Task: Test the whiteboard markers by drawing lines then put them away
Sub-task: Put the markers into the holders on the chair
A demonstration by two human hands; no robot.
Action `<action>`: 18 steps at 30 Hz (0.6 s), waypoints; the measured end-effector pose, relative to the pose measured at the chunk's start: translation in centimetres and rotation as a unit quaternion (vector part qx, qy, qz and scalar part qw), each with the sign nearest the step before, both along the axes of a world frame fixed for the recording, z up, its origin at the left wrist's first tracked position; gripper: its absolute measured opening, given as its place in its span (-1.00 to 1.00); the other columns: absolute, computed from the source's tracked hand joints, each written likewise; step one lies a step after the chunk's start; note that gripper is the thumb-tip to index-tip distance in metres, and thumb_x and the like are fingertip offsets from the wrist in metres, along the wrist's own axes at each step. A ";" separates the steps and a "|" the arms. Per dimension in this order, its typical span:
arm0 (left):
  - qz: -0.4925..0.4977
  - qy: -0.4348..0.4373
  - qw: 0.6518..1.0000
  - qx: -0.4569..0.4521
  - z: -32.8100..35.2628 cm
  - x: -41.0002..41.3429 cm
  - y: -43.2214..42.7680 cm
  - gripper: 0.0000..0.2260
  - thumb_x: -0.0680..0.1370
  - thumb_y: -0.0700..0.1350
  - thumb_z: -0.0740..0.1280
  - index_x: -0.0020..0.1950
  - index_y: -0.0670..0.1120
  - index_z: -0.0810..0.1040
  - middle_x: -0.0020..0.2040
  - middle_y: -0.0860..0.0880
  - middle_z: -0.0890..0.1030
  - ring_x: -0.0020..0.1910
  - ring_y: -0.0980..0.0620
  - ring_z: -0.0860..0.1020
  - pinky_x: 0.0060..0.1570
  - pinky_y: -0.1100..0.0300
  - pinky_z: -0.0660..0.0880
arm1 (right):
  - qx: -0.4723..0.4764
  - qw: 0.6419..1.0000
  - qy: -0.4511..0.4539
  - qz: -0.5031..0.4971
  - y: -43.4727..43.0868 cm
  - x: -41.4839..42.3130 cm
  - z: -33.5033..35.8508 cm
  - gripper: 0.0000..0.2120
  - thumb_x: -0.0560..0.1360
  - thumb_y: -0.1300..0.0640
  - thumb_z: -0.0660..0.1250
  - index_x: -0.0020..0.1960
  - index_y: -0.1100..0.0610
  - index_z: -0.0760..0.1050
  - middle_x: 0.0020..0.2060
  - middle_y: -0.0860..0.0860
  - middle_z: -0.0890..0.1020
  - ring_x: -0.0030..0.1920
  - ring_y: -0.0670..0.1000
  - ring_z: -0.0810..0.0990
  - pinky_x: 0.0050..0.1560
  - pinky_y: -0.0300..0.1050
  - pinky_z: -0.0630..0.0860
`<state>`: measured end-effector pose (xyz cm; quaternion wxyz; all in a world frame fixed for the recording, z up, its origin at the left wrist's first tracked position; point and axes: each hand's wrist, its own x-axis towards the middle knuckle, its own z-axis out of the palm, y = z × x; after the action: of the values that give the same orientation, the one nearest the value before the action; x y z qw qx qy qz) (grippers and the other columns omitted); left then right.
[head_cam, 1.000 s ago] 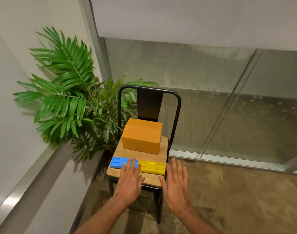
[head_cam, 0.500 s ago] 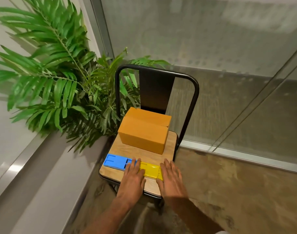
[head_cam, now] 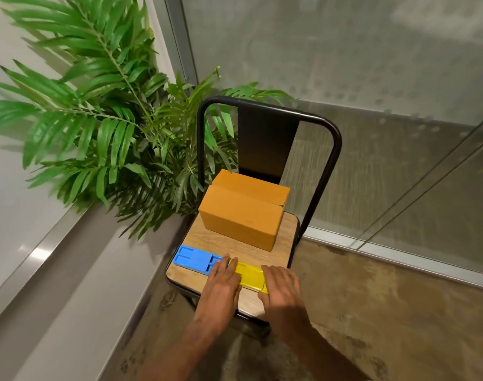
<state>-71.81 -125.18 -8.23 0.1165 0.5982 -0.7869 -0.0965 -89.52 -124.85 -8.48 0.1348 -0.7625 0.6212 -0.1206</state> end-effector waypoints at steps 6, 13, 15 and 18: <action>0.010 0.046 0.998 -0.042 2.7 -0.1 0.8 -0.85 0.52 -0.25 0.46 -0.14 -0.06 0.53 0.46 -0.17 0.51 0.56 -0.16 0.32 0.54 -0.08 0.23 | -0.012 1.000 0.015 0.012 0.0 0.1 3.4 -0.39 0.42 0.06 0.50 0.40 0.07 0.38 0.26 0.03 0.54 0.31 0.08 0.46 0.43 0.09 0.31; 0.047 0.064 0.992 -0.101 6.5 1.8 3.7 -0.84 0.53 -0.30 0.44 -0.04 -0.07 0.54 0.50 -0.14 0.45 0.60 -0.11 0.24 0.58 -0.06 0.16 | -0.052 0.995 -0.011 0.080 1.2 1.1 8.8 -0.43 0.45 0.09 0.46 0.41 0.08 0.36 0.25 0.03 0.52 0.26 0.08 0.45 0.38 0.10 0.36; 0.064 0.069 0.988 -0.119 7.9 2.7 4.9 -0.86 0.54 -0.28 0.45 0.01 -0.09 0.58 0.49 -0.14 0.47 0.58 -0.11 0.27 0.57 -0.10 0.20 | -0.064 0.993 -0.017 0.098 1.8 2.2 10.4 -0.45 0.46 0.11 0.44 0.41 0.08 0.36 0.25 0.03 0.51 0.26 0.09 0.44 0.39 0.11 0.34; 0.081 0.081 0.981 -0.158 10.2 4.5 6.8 -0.86 0.52 -0.29 0.46 0.06 -0.15 0.62 0.44 -0.16 0.52 0.54 -0.14 0.33 0.59 0.00 0.13 | -0.083 0.988 -0.028 0.127 2.8 4.2 12.5 -0.45 0.44 0.16 0.44 0.39 0.08 0.38 0.22 0.03 0.51 0.24 0.10 0.46 0.37 0.11 0.32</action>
<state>-67.31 -118.36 1.97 0.2798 0.6245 -0.7292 -0.0095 -85.31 -122.02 4.04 0.1031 -0.8402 0.5027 -0.1751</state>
